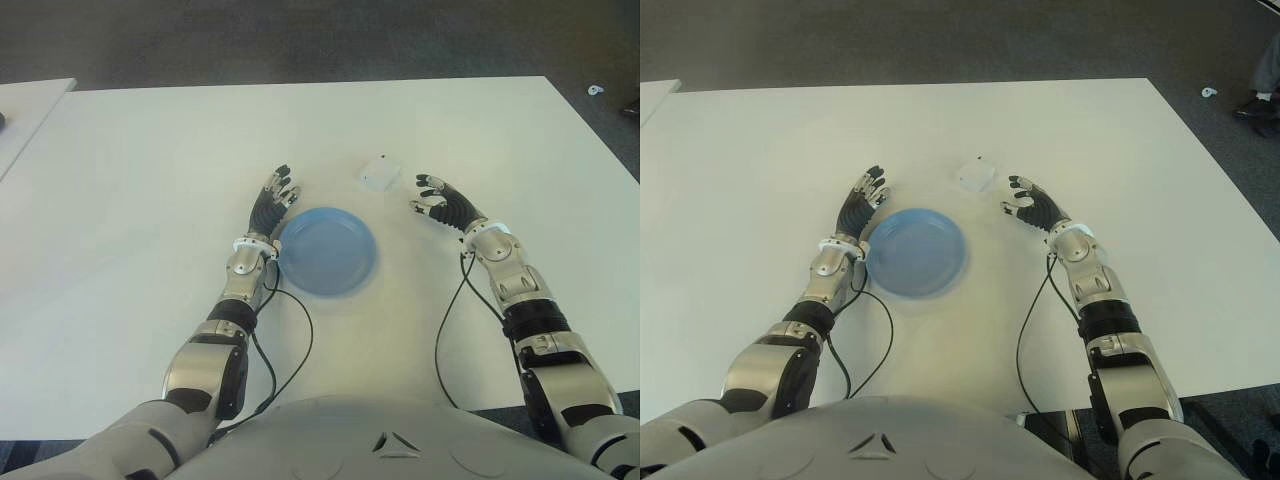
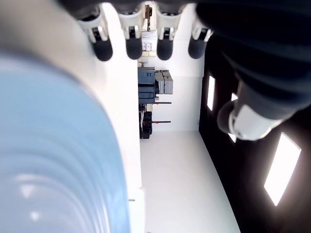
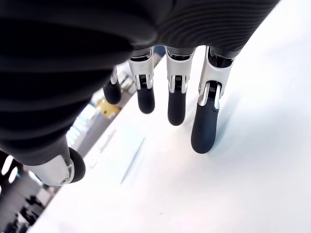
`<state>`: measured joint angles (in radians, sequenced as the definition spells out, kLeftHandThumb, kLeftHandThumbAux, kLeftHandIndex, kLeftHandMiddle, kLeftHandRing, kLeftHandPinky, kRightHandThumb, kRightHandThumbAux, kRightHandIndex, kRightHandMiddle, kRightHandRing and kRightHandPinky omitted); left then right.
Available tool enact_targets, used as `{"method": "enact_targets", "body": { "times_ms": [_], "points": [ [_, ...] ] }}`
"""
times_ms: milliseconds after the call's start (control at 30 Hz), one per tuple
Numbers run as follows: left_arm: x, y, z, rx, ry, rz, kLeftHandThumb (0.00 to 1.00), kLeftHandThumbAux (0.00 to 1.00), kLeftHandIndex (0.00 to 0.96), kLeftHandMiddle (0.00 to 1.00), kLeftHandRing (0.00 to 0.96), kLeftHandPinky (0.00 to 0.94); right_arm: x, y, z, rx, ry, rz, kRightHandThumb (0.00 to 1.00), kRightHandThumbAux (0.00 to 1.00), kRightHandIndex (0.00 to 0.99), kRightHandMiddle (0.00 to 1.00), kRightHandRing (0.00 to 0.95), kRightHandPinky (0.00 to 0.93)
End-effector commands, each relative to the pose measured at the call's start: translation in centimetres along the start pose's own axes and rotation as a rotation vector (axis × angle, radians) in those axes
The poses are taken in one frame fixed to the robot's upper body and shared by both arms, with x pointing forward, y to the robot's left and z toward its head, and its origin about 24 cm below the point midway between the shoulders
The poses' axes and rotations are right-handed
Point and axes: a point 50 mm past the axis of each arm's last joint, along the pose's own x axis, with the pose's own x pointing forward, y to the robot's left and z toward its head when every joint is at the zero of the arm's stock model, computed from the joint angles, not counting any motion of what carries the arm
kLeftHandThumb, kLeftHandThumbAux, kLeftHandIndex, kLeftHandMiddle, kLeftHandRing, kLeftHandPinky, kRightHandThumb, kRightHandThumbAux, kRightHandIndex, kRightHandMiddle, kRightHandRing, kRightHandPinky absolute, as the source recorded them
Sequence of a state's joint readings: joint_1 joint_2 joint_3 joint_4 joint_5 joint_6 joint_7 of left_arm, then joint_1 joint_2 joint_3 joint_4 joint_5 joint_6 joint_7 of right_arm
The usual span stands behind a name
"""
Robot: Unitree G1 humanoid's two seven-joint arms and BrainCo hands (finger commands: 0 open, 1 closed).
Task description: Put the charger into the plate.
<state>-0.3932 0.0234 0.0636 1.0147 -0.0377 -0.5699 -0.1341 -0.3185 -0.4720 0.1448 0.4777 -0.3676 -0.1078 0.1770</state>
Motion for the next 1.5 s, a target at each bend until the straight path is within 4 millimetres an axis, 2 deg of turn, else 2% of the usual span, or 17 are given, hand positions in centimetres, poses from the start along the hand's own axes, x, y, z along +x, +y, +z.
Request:
{"method": "enact_targets", "body": {
  "times_ms": [33,400,567,867,1500],
  "points": [
    [-1.1,-0.5,-2.1,-0.019,0.112,-0.01,0.061,0.563,0.0,0.0,0.0,0.023,-0.2,-0.4,0.6,-0.179,-0.034,-0.019,0.013,0.51,0.004,0.132,0.161,0.188],
    [-1.1,-0.2,-2.1,-0.022,0.114,-0.002,0.066,0.568,0.0,0.0,0.0,0.016,0.9,-1.2,2.3,-0.291,-0.11,-0.075,0.0,0.453,0.0,0.009,0.038,0.092],
    [-1.4,1.5,-1.3,-0.005,0.067,0.047,0.069,0.571,0.0,0.002,0.001,0.023,1.7,-1.9,3.5,-0.3,-0.148,-0.09,0.0,0.429,0.0,0.001,0.008,0.082],
    [-2.5,5.2,-1.3,0.011,0.093,0.192,0.047,0.585,0.0,0.026,0.02,0.045,3.1,-2.2,4.6,-0.317,-0.157,-0.089,0.0,0.397,0.0,0.0,0.0,0.042],
    [-2.9,8.4,-1.0,0.034,0.096,0.355,0.013,0.606,0.0,0.031,0.016,0.025,4.7,-2.2,6.0,-0.442,-0.201,-0.151,0.0,0.405,0.0,0.0,0.0,0.0]
  ]
}}
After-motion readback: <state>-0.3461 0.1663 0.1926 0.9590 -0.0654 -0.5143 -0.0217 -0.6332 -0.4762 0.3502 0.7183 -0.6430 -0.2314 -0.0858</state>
